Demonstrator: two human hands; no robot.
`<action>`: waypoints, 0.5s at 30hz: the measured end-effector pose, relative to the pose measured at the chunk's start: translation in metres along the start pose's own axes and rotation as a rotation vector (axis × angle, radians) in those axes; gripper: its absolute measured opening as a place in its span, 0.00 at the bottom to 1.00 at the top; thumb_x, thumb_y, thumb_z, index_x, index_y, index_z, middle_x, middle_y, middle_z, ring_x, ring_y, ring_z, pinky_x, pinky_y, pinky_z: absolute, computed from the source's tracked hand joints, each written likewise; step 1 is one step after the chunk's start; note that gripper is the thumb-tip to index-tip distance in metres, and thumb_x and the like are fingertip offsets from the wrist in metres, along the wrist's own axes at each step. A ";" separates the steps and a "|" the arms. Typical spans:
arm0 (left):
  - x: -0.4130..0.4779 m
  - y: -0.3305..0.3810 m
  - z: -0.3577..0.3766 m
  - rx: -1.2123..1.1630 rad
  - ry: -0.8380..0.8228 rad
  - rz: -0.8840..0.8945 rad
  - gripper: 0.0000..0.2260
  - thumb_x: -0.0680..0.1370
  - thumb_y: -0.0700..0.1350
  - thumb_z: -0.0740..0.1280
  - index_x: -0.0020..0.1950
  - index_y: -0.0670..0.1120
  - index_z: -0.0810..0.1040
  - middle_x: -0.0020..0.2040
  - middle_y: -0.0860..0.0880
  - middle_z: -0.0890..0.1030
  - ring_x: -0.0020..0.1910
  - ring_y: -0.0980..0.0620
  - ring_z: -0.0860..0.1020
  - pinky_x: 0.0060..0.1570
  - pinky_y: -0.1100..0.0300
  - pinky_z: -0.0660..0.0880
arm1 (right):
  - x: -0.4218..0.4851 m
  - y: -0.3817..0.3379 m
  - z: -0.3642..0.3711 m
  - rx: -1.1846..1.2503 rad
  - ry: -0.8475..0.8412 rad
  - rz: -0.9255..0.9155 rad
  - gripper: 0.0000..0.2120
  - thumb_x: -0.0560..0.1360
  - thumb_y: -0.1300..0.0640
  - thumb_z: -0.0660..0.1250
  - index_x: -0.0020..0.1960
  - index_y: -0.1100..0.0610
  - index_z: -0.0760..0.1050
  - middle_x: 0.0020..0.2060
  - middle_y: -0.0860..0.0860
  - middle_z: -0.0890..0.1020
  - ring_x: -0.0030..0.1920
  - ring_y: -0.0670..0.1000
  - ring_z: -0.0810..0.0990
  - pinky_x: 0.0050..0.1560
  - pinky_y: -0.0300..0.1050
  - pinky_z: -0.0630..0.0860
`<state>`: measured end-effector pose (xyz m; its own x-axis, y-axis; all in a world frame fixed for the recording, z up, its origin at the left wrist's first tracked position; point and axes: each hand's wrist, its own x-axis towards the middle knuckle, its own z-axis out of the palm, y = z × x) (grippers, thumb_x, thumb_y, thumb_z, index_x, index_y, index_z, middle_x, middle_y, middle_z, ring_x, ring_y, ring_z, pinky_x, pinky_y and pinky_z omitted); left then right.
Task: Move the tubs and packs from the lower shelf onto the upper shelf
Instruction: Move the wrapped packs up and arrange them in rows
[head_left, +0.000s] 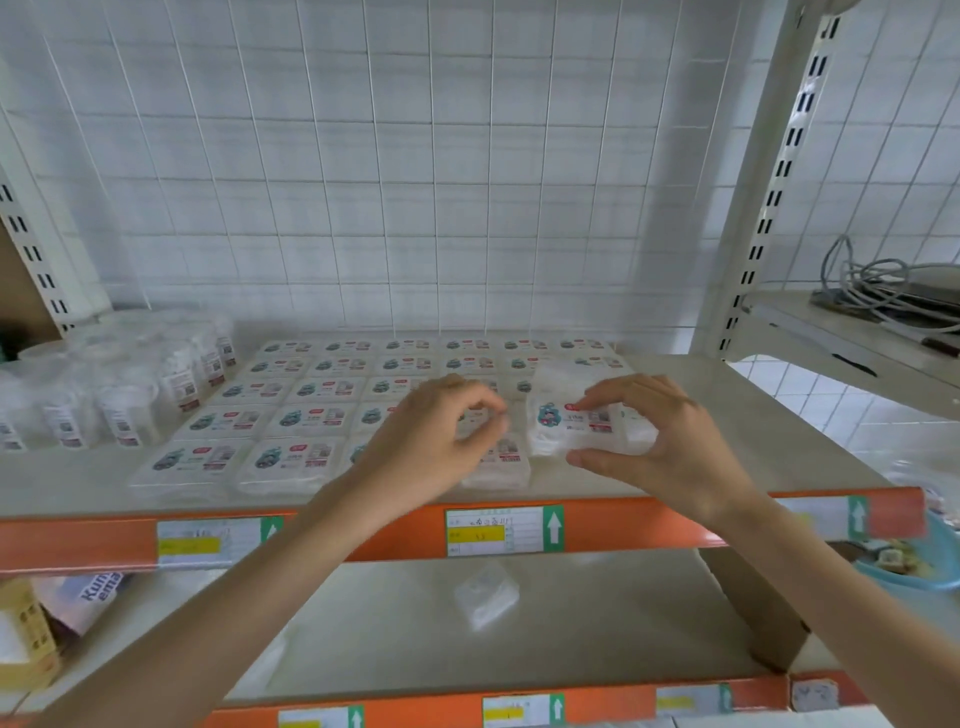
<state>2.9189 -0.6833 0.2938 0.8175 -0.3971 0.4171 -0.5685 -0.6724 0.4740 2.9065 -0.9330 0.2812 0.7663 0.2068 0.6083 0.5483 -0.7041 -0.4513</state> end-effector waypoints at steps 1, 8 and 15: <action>-0.008 -0.004 0.002 0.081 0.015 0.029 0.11 0.80 0.52 0.65 0.60 0.51 0.80 0.58 0.59 0.79 0.59 0.62 0.74 0.62 0.64 0.67 | -0.003 0.003 0.000 -0.004 -0.005 0.015 0.19 0.62 0.47 0.81 0.52 0.45 0.81 0.52 0.38 0.80 0.58 0.39 0.72 0.57 0.25 0.63; -0.028 -0.016 0.022 0.147 0.069 0.052 0.12 0.79 0.53 0.64 0.59 0.50 0.78 0.56 0.58 0.77 0.56 0.60 0.74 0.61 0.62 0.67 | -0.009 0.012 -0.001 -0.037 -0.157 0.070 0.19 0.63 0.48 0.80 0.50 0.38 0.77 0.55 0.34 0.77 0.60 0.35 0.69 0.56 0.26 0.62; -0.032 -0.020 0.029 0.214 0.115 0.071 0.16 0.78 0.58 0.56 0.56 0.51 0.77 0.53 0.58 0.77 0.53 0.57 0.75 0.57 0.60 0.68 | -0.005 0.009 0.004 -0.048 -0.235 0.102 0.18 0.65 0.48 0.79 0.51 0.38 0.77 0.55 0.32 0.74 0.61 0.39 0.67 0.62 0.36 0.62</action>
<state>2.9070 -0.6757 0.2486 0.7534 -0.3825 0.5349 -0.5816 -0.7672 0.2705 2.9094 -0.9376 0.2716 0.8765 0.2811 0.3907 0.4520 -0.7597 -0.4675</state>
